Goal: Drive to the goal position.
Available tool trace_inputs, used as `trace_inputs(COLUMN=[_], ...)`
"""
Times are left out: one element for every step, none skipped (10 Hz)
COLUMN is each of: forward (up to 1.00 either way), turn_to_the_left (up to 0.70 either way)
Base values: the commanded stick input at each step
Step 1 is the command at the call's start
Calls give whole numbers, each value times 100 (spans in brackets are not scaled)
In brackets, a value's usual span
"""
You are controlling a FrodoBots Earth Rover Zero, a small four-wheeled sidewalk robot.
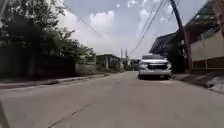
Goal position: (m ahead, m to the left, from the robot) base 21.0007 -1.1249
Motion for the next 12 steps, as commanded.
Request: trace_inputs(forward=[100, 100, 100, 100, 100, 100, 100, 100, 100, 100, 100, 100], turn_to_the_left=[-21, -32, 0, 0, 0, 0, 0, -25, -9, -1, -22, -33])
